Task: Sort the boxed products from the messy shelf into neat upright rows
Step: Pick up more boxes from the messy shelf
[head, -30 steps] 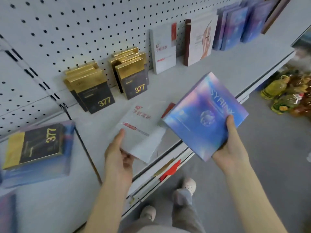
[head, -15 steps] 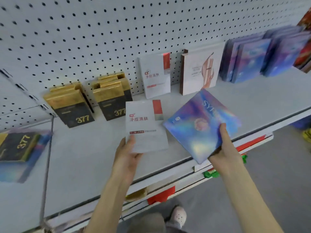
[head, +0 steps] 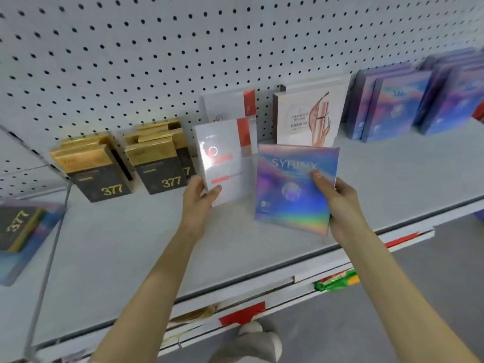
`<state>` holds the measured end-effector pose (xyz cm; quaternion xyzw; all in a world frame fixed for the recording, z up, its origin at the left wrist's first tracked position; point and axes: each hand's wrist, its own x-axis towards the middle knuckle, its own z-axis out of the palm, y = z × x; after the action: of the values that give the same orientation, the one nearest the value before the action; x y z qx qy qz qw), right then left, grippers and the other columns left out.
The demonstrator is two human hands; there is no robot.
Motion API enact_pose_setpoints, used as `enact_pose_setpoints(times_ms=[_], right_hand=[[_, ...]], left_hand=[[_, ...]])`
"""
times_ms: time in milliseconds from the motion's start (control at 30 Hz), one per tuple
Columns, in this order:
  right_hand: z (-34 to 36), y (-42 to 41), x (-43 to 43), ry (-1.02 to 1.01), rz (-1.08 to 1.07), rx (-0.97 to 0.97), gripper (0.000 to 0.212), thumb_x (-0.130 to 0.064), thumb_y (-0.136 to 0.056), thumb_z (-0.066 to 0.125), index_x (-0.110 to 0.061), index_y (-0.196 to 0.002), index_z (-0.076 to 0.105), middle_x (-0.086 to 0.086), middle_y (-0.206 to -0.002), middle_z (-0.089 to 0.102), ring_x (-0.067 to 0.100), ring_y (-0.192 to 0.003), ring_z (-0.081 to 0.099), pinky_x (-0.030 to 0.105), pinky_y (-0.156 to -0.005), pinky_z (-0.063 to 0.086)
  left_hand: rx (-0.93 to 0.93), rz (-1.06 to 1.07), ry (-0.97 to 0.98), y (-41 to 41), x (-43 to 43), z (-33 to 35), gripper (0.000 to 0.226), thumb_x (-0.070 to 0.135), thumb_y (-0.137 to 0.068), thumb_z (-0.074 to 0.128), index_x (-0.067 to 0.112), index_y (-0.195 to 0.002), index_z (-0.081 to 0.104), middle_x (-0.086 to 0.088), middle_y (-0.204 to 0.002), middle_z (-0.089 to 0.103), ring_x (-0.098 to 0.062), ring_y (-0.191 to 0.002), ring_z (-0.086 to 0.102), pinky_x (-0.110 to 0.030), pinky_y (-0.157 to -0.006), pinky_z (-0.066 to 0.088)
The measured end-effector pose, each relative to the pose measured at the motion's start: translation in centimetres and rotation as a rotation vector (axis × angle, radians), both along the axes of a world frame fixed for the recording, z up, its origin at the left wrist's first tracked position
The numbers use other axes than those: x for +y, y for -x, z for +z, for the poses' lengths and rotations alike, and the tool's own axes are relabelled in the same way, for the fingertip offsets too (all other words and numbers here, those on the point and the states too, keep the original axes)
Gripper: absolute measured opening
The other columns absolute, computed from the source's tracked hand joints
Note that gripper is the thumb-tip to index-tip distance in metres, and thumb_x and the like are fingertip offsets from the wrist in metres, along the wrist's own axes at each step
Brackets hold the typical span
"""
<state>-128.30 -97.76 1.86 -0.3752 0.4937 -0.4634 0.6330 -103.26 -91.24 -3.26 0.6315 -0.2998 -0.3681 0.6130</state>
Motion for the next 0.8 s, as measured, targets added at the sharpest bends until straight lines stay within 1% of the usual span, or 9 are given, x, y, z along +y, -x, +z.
enact_pose_setpoints(times_ms=[33, 100, 200, 267, 367, 433, 533, 700, 800], right_hand=[[0.0, -0.1, -0.4, 0.015, 0.019, -0.007, 0.018, -0.024, -0.087, 0.07, -0.009, -0.097, 0.071, 0.014, -0.103, 0.074, 0.028, -0.092, 0.071, 0.044, -0.081, 0.059], [0.0, -0.3, -1.0, 0.029, 0.048, -0.024, 0.017, -0.022, -0.089, 0.069, -0.008, -0.098, 0.071, 0.011, -0.098, 0.076, 0.024, -0.083, 0.073, 0.037, -0.068, 0.06], [-0.2, -0.7, -1.8, 0.025, 0.062, -0.022, 0.013, -0.023, -0.09, 0.068, -0.012, -0.095, 0.072, 0.006, -0.094, 0.076, 0.022, -0.081, 0.074, 0.032, -0.064, 0.059], [-0.5, -0.7, -2.3, -0.002, 0.047, -0.018, 0.015, -0.026, -0.089, 0.069, -0.012, -0.095, 0.072, 0.006, -0.096, 0.076, 0.023, -0.085, 0.074, 0.035, -0.066, 0.06], [-0.7, -0.4, -2.7, -0.053, 0.009, 0.019, 0.026, -0.032, -0.086, 0.072, -0.01, -0.099, 0.072, 0.008, -0.106, 0.075, 0.028, -0.102, 0.07, 0.047, -0.09, 0.056], [-0.9, -0.1, -3.0, -0.081, -0.009, 0.032, 0.028, -0.035, -0.084, 0.074, -0.011, -0.098, 0.073, 0.006, -0.106, 0.075, 0.028, -0.106, 0.068, 0.049, -0.096, 0.052], [-1.1, 0.1, -3.4, -0.101, -0.033, 0.043, 0.029, -0.038, -0.082, 0.075, -0.013, -0.096, 0.073, 0.004, -0.104, 0.075, 0.027, -0.105, 0.068, 0.05, -0.096, 0.052], [-1.9, 0.2, -4.0, -0.12, -0.048, 0.053, 0.03, -0.041, -0.08, 0.076, -0.014, -0.094, 0.075, 0.004, -0.107, 0.074, 0.028, -0.109, 0.066, 0.051, -0.097, 0.051], [-2.3, 0.2, -4.0, -0.119, -0.065, 0.041, 0.026, -0.037, -0.084, 0.074, -0.014, -0.096, 0.075, 0.003, -0.103, 0.076, 0.025, -0.102, 0.07, 0.045, -0.089, 0.057]], left_hand=[[-0.049, 0.007, -0.008, -0.2, -1.0, -0.1, 0.018, 0.001, -0.089, 0.062, 0.009, -0.097, 0.049, -0.003, -0.091, 0.059, -0.006, -0.079, 0.057, -0.023, -0.065, 0.043], [-0.16, 0.03, -0.028, -0.5, -2.7, -0.5, 0.019, 0.005, -0.088, 0.065, 0.01, -0.095, 0.048, 0.005, -0.086, 0.057, -0.008, -0.077, 0.056, -0.019, -0.062, 0.044], [-0.443, 0.099, -0.174, -0.9, -4.2, -1.2, 0.022, 0.021, -0.087, 0.07, 0.018, -0.103, 0.054, 0.009, -0.096, 0.063, -0.016, -0.087, 0.061, -0.029, -0.073, 0.048], [-0.557, 0.156, -0.199, -1.2, -4.7, -1.5, 0.028, 0.023, -0.086, 0.07, 0.016, -0.111, 0.059, 0.003, -0.107, 0.067, -0.017, -0.093, 0.062, -0.031, -0.077, 0.048], [-0.602, 0.188, -0.146, -0.9, -5.7, -1.4, 0.032, 0.017, -0.087, 0.069, 0.009, -0.117, 0.06, -0.008, -0.117, 0.067, -0.023, -0.102, 0.064, -0.032, -0.083, 0.052], [-0.598, 0.214, -0.144, -0.8, -6.6, -1.3, 0.034, 0.016, -0.088, 0.068, 0.007, -0.119, 0.058, -0.01, -0.12, 0.066, -0.024, -0.106, 0.063, -0.034, -0.087, 0.052], [-0.588, 0.24, -0.179, -1.0, -7.9, -1.2, 0.039, 0.015, -0.089, 0.067, 0.006, -0.124, 0.054, -0.011, -0.123, 0.064, -0.026, -0.111, 0.061, -0.04, -0.092, 0.052], [-0.595, 0.242, -0.191, -1.4, -9.6, -1.6, 0.038, 0.015, -0.089, 0.066, 0.008, -0.123, 0.05, -0.01, -0.126, 0.062, -0.026, -0.113, 0.061, -0.04, -0.09, 0.053], [-0.591, 0.26, -0.197, -1.3, -10.4, -1.6, 0.037, 0.014, -0.09, 0.065, 0.009, -0.122, 0.049, -0.01, -0.127, 0.059, -0.025, -0.117, 0.058, -0.041, -0.093, 0.053]])
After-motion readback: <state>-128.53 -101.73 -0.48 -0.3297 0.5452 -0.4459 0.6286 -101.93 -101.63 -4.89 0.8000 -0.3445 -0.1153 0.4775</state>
